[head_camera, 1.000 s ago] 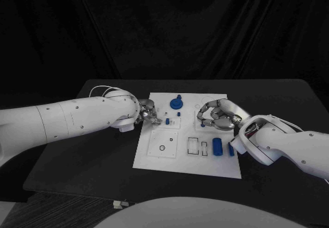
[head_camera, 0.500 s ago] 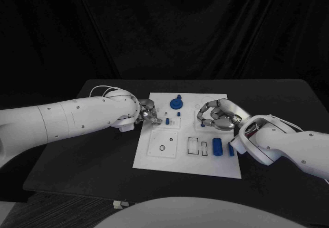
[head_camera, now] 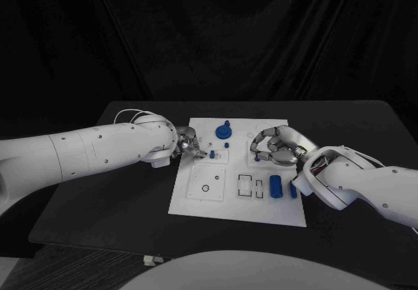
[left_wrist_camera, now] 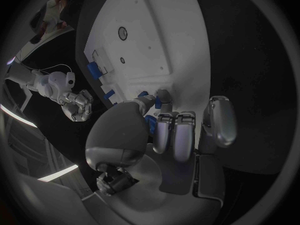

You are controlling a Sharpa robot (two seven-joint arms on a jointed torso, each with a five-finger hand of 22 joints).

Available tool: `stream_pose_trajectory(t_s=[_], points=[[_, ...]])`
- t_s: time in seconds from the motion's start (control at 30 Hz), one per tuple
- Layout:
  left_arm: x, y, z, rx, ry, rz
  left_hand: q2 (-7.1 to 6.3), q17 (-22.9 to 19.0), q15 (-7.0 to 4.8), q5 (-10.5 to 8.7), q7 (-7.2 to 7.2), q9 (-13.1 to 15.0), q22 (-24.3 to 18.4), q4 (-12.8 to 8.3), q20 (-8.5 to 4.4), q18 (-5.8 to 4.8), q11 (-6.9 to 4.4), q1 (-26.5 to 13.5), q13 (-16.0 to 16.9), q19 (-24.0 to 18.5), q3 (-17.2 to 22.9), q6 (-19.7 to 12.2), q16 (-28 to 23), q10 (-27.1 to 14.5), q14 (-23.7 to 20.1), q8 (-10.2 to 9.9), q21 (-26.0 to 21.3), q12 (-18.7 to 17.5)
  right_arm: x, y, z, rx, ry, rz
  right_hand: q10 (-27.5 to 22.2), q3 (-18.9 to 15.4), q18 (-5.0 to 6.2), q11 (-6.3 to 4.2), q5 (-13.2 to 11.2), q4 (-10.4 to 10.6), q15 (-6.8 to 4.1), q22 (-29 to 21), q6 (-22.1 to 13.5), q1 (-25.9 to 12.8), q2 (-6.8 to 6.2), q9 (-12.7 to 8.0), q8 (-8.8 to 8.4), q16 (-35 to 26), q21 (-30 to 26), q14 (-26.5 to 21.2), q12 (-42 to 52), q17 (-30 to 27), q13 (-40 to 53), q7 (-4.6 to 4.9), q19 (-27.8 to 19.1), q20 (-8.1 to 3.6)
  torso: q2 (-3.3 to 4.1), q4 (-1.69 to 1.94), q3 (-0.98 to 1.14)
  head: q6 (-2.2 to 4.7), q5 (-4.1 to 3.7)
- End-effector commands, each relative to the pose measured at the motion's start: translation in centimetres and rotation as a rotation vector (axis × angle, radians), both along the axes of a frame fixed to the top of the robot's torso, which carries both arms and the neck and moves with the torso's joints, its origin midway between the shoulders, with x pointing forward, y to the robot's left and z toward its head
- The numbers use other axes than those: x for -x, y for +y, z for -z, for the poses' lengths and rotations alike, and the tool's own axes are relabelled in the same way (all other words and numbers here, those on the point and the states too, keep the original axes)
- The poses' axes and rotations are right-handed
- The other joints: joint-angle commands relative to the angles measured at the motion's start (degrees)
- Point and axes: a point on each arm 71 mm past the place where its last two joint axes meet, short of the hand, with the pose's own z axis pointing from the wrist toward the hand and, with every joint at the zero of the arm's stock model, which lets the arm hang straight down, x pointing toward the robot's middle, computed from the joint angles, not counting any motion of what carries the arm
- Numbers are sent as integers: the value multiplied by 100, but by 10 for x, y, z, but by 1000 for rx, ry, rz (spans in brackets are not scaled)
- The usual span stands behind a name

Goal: Assemble the parts on the task board

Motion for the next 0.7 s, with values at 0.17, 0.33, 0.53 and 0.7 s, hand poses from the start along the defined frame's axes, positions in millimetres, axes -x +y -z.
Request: stream_pose_trajectory(t_s=[0.17,0.33,0.53,0.7], points=[[2,-1,3,-11,26,13,-15,1535,50,-91,27,-64,1014,120,12,292,23,-230,1325,-88,-279,-116,80,385,585,-256,-89,-69,1,0,1,5,9,10,576,315,75,15,192,-30,-19,1178,-27,-170,-3,-48,180,-54,-61,392,-69,492,1445,6,38,-32,1,0,0,-1,6],[3,0,4,-15,30,12,38,1535,73,-176,53,-66,1007,128,35,298,48,-457,1322,-101,-501,-143,80,380,585,-315,-113,-72,1,0,1,5,10,9,576,315,75,15,192,-30,-19,1178,-27,-170,-3,-48,180,-54,-61,392,-69,492,1445,6,38,-32,-1,1,0,-1,6],[3,0,4,-17,31,10,75,1535,88,-363,67,-46,1006,130,52,300,63,-642,1318,-102,-697,-168,80,376,585,-345,-120,-75,1,0,2,6,10,9,576,315,75,15,192,-30,-19,1178,-27,-170,-3,-48,180,-54,-61,392,-69,492,1445,6,38,-32,-2,2,1,-1,4],[2,1,4,-12,24,7,89,1535,103,-504,90,27,1004,136,68,302,82,-893,1317,-105,-978,-229,80,374,585,-333,-132,-76,1,-1,2,6,10,10,576,321,77,16,191,-34,-18,1176,-32,-179,-4,-53,182,-54,-68,392,-69,491,1445,8,35,-32,0,1,0,-1,6]])
